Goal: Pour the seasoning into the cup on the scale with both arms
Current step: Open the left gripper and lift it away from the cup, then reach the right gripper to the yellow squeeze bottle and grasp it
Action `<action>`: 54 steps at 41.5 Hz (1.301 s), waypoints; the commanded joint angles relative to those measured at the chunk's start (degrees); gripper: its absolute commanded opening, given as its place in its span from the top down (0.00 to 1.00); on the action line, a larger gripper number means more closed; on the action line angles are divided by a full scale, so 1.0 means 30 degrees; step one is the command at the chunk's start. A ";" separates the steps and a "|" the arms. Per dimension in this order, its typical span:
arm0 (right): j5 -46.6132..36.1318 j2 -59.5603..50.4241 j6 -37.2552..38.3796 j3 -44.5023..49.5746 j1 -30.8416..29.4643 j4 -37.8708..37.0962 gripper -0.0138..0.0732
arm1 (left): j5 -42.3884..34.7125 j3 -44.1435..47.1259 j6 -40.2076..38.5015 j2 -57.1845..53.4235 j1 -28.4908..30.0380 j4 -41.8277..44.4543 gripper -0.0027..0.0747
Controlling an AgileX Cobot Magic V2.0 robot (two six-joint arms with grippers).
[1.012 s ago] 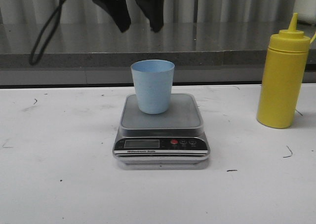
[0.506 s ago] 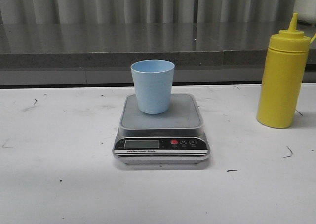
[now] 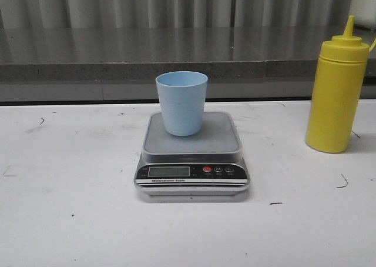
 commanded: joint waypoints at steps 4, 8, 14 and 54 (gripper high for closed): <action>-0.1162 0.0131 -0.0163 -0.0634 -0.0117 -0.0297 0.29 | -0.1247 0.0628 -0.0071 -0.2397 -0.0118 0.0073 0.49; -0.1162 0.0131 -0.0163 -0.0634 -0.0117 -0.0297 0.29 | -0.1247 0.0895 -0.0071 -0.3037 -0.0118 0.0073 0.49; -0.1162 0.0131 -0.0163 -0.0634 -0.0117 -0.0297 0.29 | -0.1247 0.0930 -0.0071 -0.3144 -0.0118 0.0073 0.49; -0.0969 0.4117 -0.1724 -0.2943 -0.0117 0.1843 0.15 | -0.1313 0.0930 -0.0071 -0.3144 -0.0118 0.0073 0.49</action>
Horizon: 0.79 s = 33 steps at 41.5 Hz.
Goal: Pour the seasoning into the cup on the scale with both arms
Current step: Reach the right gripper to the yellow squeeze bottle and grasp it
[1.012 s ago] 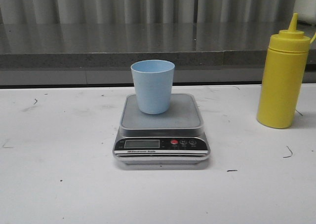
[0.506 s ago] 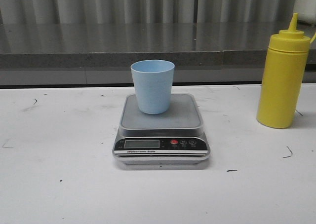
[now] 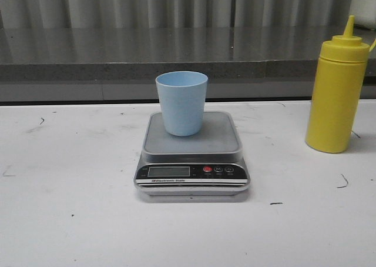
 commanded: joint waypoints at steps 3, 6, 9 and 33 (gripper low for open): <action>-0.2069 0.1988 -0.0798 -0.1541 -0.0097 0.1305 0.15 | -0.1352 -0.0487 -0.0071 0.0042 -0.0118 0.0031 0.49; -0.3175 0.2818 -0.1143 -0.1388 0.0142 0.1744 0.15 | -0.1352 -0.0487 -0.0071 0.0042 -0.0118 0.0031 0.49; -0.4074 0.3667 -0.1234 -0.1131 0.0540 0.2089 0.15 | -0.1352 -0.0487 -0.0071 0.0042 -0.0118 0.0031 0.49; -2.2410 1.0832 -0.1153 0.4452 0.1971 0.3154 0.15 | -0.1352 -0.0487 -0.0071 0.0042 -0.0118 0.0031 0.49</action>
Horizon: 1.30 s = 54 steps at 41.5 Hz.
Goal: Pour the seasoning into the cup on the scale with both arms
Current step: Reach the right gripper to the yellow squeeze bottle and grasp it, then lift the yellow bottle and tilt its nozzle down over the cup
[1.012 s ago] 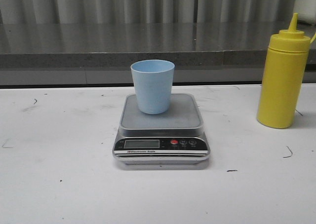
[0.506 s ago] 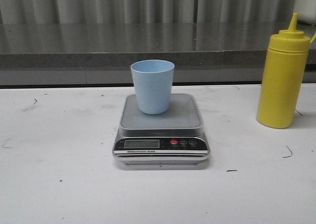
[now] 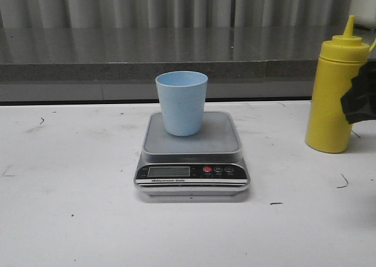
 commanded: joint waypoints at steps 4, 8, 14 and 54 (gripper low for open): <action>-0.5950 0.1969 -0.0062 -0.0171 -0.0002 0.0061 0.15 | -0.1352 -0.0487 -0.0071 0.0042 -0.0118 0.0031 0.49; -0.7744 0.3174 -0.0041 -0.0171 -0.0002 0.0061 0.15 | -0.1352 -0.0487 -0.0071 0.0042 -0.0118 0.0031 0.49; -1.0493 0.4817 0.0124 -0.0206 -0.0002 0.0061 0.15 | -0.1352 -0.0487 -0.0071 0.0042 -0.0118 0.0031 0.49; -1.4363 1.1621 0.1890 -0.5026 -0.0002 -0.0042 0.19 | -0.1352 -0.0487 -0.0071 0.0042 -0.0118 0.0031 0.49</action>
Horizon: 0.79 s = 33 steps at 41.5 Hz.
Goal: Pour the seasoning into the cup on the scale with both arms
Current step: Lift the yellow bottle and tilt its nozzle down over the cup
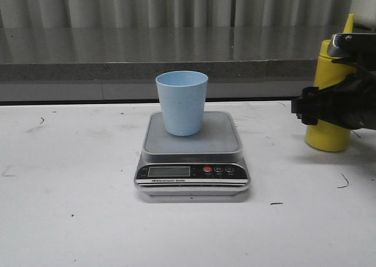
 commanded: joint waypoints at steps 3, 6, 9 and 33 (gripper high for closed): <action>-0.1525 -0.0744 0.0047 -0.0476 -0.0032 -0.0129 0.30 | -0.1352 -0.0487 -0.0071 0.0042 -0.0118 0.0031 0.49; -0.1597 -0.0744 0.0006 -0.0476 -0.0032 -0.0129 0.40 | -0.1352 -0.0487 -0.0071 0.0042 -0.0118 0.0031 0.49; -0.1513 -0.0853 -0.0184 -0.0476 -0.0032 -0.0129 0.46 | -0.1352 -0.0487 -0.0071 0.0042 -0.0118 0.0031 0.49; 1.3530 -0.8943 -1.1833 -0.3749 0.0235 -0.2599 0.47 | -0.1352 -0.0487 -0.0071 0.0042 -0.0118 0.0031 0.49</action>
